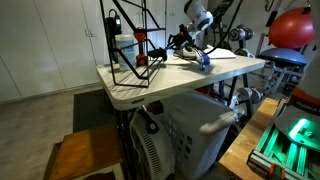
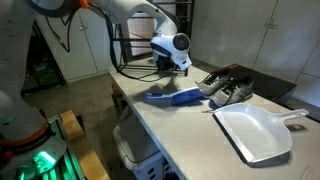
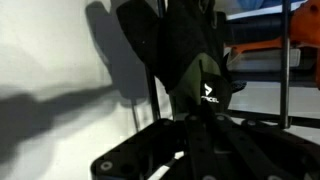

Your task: Put the glove on the bottom shelf of the black rack.

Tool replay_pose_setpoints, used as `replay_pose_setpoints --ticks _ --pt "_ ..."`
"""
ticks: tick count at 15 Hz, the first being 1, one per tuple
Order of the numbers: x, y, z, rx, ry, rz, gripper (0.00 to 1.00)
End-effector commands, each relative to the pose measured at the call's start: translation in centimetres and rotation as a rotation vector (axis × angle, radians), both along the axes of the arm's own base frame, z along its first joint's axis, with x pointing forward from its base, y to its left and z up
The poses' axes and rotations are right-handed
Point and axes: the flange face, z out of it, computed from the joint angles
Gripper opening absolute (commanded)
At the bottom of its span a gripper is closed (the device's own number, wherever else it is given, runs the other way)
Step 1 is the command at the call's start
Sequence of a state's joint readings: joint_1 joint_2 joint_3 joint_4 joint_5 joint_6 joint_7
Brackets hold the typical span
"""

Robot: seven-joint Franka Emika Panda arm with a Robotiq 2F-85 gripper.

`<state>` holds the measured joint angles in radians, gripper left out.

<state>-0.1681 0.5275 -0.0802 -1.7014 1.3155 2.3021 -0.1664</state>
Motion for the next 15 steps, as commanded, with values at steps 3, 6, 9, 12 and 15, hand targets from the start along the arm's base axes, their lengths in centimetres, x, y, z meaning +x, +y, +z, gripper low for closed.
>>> replay_pose_setpoints --ticks 3,6,9,12,15 --pt "1.5 -0.4 -2.1 -0.047 0.066 -0.052 0.02" --pt "2.0 -0.2 -2.4 -0.07 0.089 -0.06 0.02" --pt "2.3 0.2 -2.2 -0.078 0.103 -0.058 0.38" --pt "2.3 0.6 -1.2 -0.082 0.085 -0.025 0.61" --pt "1.8 0.9 -0.1 -0.084 0.066 -0.001 0.84"
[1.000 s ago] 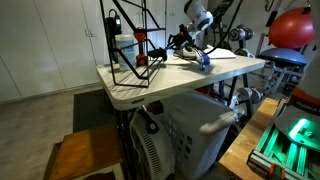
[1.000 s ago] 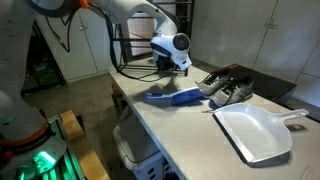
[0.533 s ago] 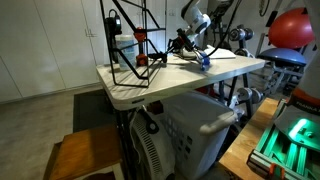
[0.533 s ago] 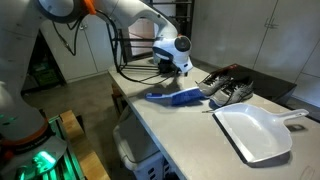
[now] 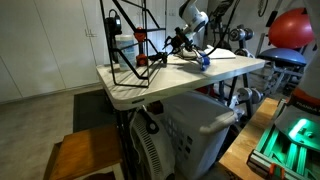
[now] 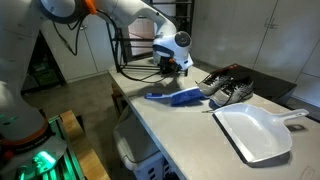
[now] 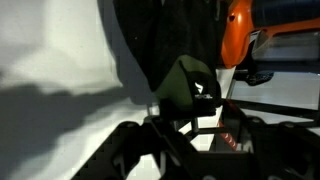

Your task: Put the glove on the bottom shelf of the black rack.

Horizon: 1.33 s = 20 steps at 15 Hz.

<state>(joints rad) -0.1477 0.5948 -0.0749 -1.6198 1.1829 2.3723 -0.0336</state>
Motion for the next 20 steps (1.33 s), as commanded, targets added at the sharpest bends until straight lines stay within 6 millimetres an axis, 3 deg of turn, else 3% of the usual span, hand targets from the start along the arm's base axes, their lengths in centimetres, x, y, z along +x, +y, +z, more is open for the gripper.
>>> replay_pose_setpoints --ticks 1,2,3,10,14,20 --pt "-0.6 0.5 1.2 -0.009 -0.01 0.035 0.9" --pt "-0.9 0.5 1.6 -0.006 -0.009 0.046 0.99" --pt "-1.3 0.4 1.9 -0.011 -0.002 0.045 1.0" --pt "-4.0 -0.6 3.6 0.033 0.033 0.088 1.0" --pt "-8.0 -1.8 3.5 -0.12 0.13 0.218 1.0" --pt "-13.0 0.6 8.6 -0.4 0.128 0.428 1.0"
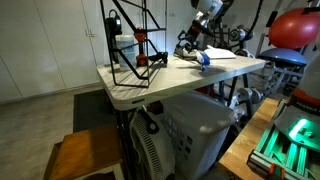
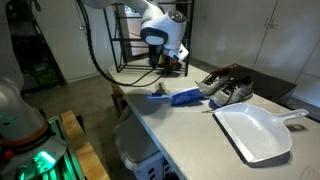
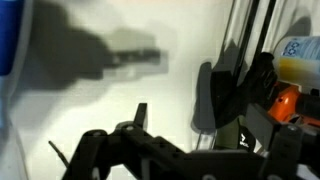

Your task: Put the glove on the bottom shelf of the black rack.

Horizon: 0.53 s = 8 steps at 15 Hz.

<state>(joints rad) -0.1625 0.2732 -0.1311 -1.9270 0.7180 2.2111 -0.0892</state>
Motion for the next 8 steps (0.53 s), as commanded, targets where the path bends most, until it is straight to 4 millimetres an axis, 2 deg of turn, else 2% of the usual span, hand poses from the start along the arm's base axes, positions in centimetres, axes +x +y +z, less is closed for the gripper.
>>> replay_pose_setpoints --ticks 1,5,8 --pt "-3.9 2.8 3.9 -0.156 -0.015 0.131 1.0" --pt "-6.9 4.2 8.1 -0.353 -0.026 0.267 1.0" --pt "-9.3 4.7 9.7 -0.517 0.005 0.342 1.0"
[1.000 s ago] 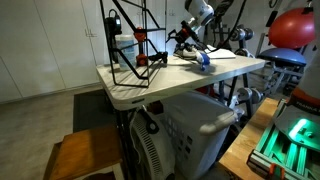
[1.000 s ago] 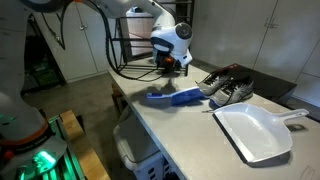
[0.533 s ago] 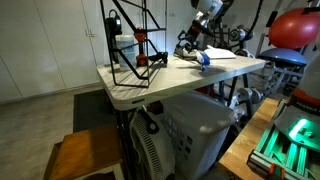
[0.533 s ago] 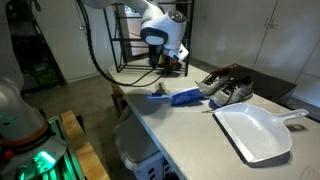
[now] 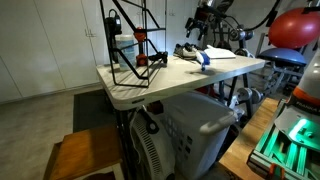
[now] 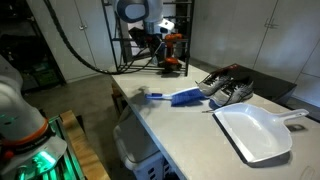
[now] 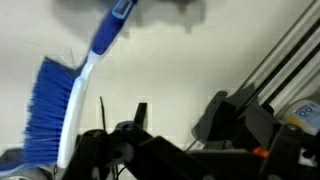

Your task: Put the glove on the bottom shelf of the black rack.

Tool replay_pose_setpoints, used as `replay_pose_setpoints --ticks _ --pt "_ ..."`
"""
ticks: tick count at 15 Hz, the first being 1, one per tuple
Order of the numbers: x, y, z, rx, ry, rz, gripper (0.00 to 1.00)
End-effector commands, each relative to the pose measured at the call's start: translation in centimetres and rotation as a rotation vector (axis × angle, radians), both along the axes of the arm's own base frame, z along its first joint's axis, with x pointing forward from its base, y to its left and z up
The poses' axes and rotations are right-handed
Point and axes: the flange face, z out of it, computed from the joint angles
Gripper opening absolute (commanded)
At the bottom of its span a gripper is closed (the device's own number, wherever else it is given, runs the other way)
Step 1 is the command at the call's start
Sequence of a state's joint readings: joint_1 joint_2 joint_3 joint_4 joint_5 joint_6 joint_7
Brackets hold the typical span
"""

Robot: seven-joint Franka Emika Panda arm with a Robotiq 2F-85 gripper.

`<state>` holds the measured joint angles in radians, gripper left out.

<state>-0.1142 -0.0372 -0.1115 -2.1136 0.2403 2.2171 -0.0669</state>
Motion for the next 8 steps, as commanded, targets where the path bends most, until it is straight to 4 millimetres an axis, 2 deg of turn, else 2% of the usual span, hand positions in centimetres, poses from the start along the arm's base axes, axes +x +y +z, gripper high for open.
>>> replay_pose_setpoints --ticks 1,3,5,6,8 --pt "-3.8 1.0 1.2 -0.194 0.011 0.07 1.0" --pt "-5.3 1.1 1.5 -0.251 0.027 0.12 1.0" --pt "-6.2 1.3 1.5 -0.249 0.009 0.242 1.0" --pt "-4.5 0.8 1.9 -0.231 0.024 0.159 1.0" --pt "-5.4 1.0 1.9 -0.237 0.02 0.209 1.0"
